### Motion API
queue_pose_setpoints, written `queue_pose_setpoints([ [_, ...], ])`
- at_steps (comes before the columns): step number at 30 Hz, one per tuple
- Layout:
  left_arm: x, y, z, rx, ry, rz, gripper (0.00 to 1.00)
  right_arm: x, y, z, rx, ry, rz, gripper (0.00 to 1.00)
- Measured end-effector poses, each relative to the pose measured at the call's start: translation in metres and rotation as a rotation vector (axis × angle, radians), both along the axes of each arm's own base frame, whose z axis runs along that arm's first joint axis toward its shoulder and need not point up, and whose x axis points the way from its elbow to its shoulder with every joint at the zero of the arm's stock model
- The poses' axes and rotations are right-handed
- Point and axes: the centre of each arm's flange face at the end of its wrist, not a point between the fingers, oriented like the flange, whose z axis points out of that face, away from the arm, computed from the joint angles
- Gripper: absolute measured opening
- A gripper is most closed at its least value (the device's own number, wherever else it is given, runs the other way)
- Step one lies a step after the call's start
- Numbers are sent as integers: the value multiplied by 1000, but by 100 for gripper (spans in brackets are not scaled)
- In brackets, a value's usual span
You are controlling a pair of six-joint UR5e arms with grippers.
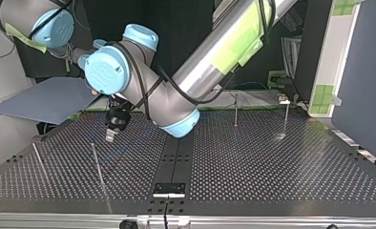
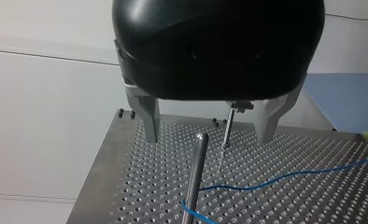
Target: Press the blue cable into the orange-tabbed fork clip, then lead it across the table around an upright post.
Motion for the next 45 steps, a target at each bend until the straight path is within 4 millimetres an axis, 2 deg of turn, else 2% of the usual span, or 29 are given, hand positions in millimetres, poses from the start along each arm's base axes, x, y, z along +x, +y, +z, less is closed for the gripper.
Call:
queue_pose_setpoints([
  [45,1,10,1,-3,-4,127,100,1,1,-1,4,5,3,0],
])
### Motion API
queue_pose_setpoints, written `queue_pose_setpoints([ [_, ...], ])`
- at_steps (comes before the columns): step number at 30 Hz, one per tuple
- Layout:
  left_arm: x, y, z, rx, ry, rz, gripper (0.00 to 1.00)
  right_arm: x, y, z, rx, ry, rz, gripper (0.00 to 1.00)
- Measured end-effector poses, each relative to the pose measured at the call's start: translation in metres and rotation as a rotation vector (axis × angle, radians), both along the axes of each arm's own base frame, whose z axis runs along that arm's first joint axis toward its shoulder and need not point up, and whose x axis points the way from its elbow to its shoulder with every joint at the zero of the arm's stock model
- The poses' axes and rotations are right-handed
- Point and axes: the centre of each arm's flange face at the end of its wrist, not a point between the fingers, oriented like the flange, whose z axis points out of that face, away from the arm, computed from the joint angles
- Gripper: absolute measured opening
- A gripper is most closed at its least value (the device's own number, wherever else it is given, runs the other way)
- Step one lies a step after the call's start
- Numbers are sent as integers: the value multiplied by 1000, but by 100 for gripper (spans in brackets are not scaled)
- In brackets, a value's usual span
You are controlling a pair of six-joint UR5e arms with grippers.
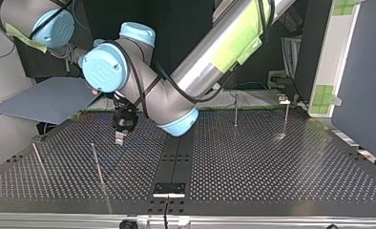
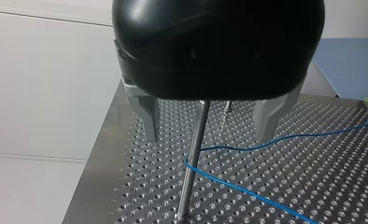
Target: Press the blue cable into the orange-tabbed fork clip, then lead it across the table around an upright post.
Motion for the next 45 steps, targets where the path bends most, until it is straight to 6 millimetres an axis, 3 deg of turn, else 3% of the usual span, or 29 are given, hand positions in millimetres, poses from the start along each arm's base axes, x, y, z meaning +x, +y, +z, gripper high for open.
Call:
queue_pose_setpoints([
  [30,-1,3,-1,-6,14,3,100,1,1,0,3,1,1,0],
  [37,1,23,11,-49,1,19,100,1,1,0,7,2,2,0],
  [45,23,71,32,-161,-41,108,100,1,2,-1,13,9,4,0],
])
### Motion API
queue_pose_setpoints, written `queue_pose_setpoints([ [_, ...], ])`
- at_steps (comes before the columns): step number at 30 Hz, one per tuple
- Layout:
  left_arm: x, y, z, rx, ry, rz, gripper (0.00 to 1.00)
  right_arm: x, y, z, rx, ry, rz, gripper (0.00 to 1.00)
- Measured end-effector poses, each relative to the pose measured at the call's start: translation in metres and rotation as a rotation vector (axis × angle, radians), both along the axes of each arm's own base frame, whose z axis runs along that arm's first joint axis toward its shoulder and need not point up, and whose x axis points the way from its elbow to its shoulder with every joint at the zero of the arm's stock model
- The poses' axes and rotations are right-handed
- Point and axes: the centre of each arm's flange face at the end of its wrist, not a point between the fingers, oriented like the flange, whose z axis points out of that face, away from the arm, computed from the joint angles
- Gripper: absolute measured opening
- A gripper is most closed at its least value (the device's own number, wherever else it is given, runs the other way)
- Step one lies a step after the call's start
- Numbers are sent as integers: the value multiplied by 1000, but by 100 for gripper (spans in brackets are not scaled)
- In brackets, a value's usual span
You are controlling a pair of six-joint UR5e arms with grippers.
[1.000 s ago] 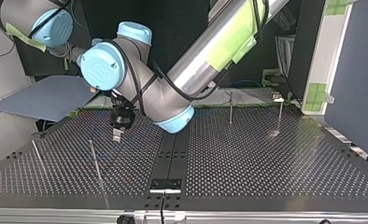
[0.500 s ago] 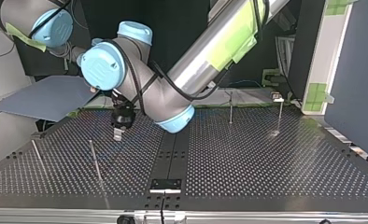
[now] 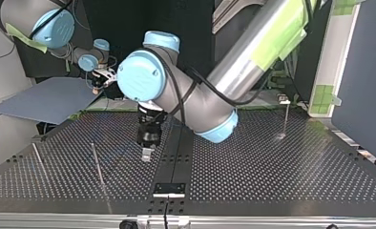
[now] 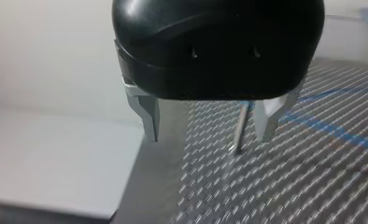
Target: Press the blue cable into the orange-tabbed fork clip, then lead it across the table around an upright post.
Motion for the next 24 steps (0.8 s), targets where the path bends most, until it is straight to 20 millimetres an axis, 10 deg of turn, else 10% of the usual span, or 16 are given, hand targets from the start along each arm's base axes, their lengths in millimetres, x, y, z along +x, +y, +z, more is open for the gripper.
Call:
queue_pose_setpoints([
  [24,-56,49,56,-221,-171,8,100,6,3,-1,9,1,10,0],
])
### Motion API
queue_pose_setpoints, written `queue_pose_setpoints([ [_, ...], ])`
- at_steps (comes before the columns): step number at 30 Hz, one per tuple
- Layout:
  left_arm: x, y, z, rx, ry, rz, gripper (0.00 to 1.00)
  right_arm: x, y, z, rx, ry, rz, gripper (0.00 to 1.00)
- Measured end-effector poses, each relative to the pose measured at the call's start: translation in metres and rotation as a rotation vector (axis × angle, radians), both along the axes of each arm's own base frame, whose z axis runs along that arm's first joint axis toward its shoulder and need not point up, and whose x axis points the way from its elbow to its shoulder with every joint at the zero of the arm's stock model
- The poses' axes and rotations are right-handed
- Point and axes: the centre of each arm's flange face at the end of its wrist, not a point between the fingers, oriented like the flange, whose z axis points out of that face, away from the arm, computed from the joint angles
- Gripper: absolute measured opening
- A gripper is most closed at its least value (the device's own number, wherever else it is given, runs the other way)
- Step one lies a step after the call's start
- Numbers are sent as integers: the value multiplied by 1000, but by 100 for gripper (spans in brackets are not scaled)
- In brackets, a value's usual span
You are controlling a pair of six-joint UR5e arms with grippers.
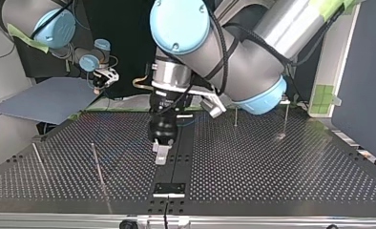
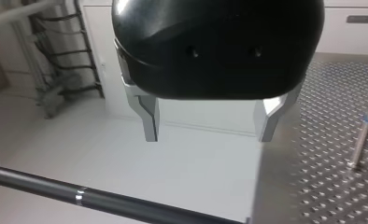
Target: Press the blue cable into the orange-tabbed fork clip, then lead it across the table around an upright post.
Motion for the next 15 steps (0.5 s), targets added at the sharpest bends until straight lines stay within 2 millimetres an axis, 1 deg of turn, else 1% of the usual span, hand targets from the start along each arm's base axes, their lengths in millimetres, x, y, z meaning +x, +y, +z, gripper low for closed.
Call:
queue_pose_setpoints([
  [11,-31,25,20,-73,-89,-1,100,2,1,0,0,0,4,0],
  [15,-38,30,20,-91,-110,-2,100,2,1,0,0,0,3,0],
])
